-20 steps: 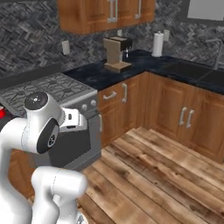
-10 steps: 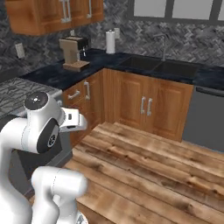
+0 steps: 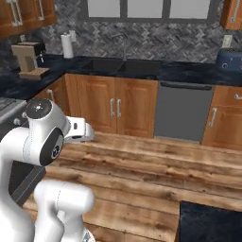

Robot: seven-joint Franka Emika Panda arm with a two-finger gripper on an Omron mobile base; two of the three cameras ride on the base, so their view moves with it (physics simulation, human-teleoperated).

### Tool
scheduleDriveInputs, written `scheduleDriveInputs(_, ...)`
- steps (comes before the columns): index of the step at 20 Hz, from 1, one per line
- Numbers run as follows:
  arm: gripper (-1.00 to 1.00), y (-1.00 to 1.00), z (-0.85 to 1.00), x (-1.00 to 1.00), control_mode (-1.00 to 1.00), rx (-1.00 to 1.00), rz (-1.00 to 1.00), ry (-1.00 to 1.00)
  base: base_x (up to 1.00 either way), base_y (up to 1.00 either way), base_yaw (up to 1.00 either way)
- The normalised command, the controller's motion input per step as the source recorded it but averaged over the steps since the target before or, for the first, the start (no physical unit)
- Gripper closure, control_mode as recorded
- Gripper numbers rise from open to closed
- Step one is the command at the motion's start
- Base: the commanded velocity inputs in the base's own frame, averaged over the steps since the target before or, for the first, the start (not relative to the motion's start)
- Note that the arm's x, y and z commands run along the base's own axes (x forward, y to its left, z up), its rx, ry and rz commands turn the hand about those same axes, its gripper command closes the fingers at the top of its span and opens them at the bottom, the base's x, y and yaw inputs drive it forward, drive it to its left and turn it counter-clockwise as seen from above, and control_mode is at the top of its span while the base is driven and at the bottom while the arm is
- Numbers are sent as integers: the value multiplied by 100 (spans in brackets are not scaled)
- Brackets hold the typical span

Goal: Four empty soda cans are scattered around the kitchen. Gather all the cans and cluster them next to the stove for recycling.

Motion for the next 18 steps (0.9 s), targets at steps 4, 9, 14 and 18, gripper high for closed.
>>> scheduleDriveInputs(4, -100, 0, 0, 0, 100, 0, 0, 0, -38, 0, -49)
scheduleDriveInputs(9, -100, 0, 0, 0, 100, 0, 0, 0, -35, 0, -48)
scheduleDriveInputs(14, -100, 0, 0, 0, 100, 0, 0, 0, -30, 0, -47)
scheduleDriveInputs(18, -100, 0, 0, 0, 100, 0, 0, 0, -25, 0, -46)
